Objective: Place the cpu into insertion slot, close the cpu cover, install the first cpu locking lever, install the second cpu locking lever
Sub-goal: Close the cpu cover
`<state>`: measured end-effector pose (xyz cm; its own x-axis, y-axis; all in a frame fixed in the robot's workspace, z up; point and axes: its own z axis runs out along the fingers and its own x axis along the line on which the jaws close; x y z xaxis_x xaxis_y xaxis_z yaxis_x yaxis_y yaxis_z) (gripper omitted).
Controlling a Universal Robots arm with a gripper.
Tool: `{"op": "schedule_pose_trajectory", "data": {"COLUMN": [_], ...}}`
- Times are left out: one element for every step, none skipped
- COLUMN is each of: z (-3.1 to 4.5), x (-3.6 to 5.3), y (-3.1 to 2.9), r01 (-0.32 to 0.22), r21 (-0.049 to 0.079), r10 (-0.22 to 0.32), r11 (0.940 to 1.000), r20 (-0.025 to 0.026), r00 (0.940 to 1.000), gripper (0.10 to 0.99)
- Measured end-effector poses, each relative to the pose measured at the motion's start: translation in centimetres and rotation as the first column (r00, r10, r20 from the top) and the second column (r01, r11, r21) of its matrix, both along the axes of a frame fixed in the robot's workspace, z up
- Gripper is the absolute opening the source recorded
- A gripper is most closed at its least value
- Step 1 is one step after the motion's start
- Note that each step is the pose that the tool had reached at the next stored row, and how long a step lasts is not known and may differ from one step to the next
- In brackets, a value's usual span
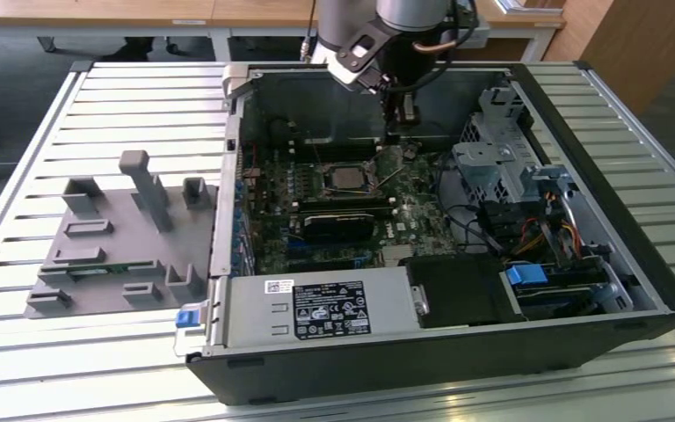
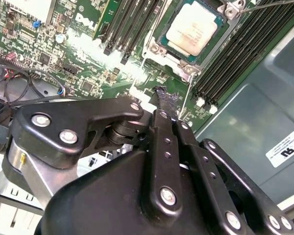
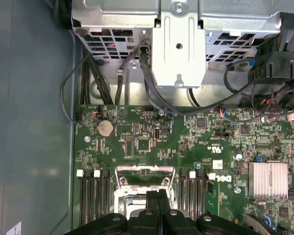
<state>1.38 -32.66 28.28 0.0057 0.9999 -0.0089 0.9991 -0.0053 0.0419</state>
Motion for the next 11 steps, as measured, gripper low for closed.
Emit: {"op": "schedule_pose_trajectory", "data": {"z": [0.0, 0.0, 0.0, -0.02, -0.03, -0.06, -0.11, -0.17, -0.25, -0.33, -0.45], "x": [0.07, 0.17, 0.29, 0.44, 0.59, 0.72, 0.84, 0.97, 1.08, 1.16, 1.25], "y": [0.0, 0.01, 0.02, 0.04, 0.08, 0.11, 0.14, 0.17, 0.19, 0.22, 0.26], "r01": [0.0, 0.0, 0.0, 0.0, 0.0, 0.0, 0.0, 0.0, 0.0, 0.0, 0.0], "r21": [0.0, 0.0, 0.0, 0.0, 0.0, 0.0, 0.0, 0.0, 0.0, 0.0, 0.0], "r10": [0.0, 0.0, 0.0, 0.0, 0.0, 0.0, 0.0, 0.0, 0.0, 0.0, 0.0], "r11": [1.0, 1.0, 1.0, 1.0, 1.0, 1.0, 1.0, 1.0, 1.0, 1.0, 1.0], "r20": [-0.0001, 0.0, 0.0, 0.0001, -0.0001, -0.0001, -0.0001, -0.0001, -0.0001, -0.0002, -0.0004], "r00": [1.0, 1.0, 1.0, 1.0, 1.0, 1.0, 1.0, 1.0, 1.0, 1.0, 1.0], "gripper": [0.122, 0.122, 0.122, 0.122, 0.122, 0.122, 0.122, 0.122, 0.122, 0.122, 0.122]}}
